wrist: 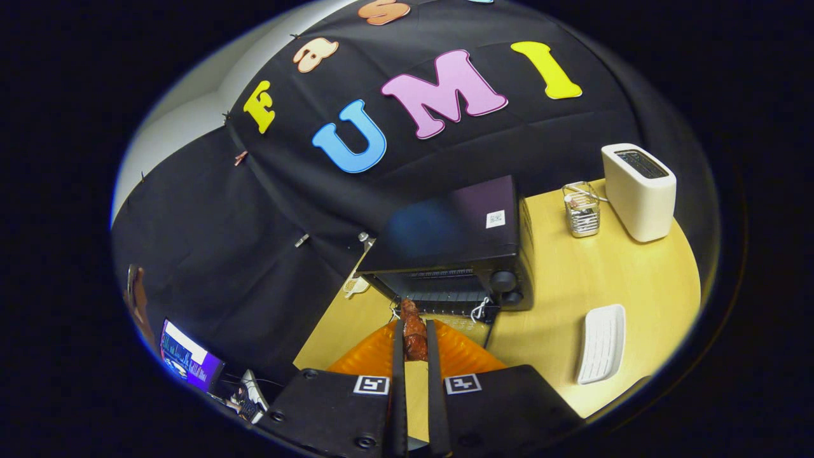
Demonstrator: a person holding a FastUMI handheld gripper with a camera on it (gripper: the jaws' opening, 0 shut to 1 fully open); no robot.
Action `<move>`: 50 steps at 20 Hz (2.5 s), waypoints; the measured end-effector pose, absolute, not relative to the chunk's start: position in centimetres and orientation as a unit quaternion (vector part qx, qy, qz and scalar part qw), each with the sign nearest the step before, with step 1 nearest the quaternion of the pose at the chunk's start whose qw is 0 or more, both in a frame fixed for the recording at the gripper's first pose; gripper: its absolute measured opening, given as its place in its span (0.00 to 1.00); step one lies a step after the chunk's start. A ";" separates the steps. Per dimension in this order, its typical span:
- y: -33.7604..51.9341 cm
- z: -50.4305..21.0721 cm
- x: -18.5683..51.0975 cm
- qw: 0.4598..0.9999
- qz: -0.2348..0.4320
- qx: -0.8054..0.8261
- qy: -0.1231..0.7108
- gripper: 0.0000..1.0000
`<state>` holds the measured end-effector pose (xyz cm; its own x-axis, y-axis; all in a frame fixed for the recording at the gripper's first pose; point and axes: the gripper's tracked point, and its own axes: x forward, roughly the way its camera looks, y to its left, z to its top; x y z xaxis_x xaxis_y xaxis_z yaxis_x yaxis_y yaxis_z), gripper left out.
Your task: Open the toaster oven, put the food inside, and close the toaster oven door.
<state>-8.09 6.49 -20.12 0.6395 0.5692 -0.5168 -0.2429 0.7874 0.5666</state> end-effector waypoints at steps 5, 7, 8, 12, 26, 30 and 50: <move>11.8 -24.2 -5.7 0.886 0.198 0.232 0.349 0.17; 13.3 -26.1 -4.0 0.891 0.180 0.238 0.343 0.17; 14.0 -26.8 -3.2 0.890 0.171 0.248 0.342 0.17; 15.5 -29.8 0.5 0.892 0.136 0.284 0.325 0.17; 11.6 -37.5 5.3 0.912 0.021 0.227 0.342 0.51; 11.4 -36.6 4.9 0.911 0.033 0.229 0.341 0.96; 16.3 -33.2 -9.3 0.890 0.083 0.115 0.433 0.98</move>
<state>-9.28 16.32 -33.23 0.6113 0.2477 -0.7517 -0.0479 0.9596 0.2773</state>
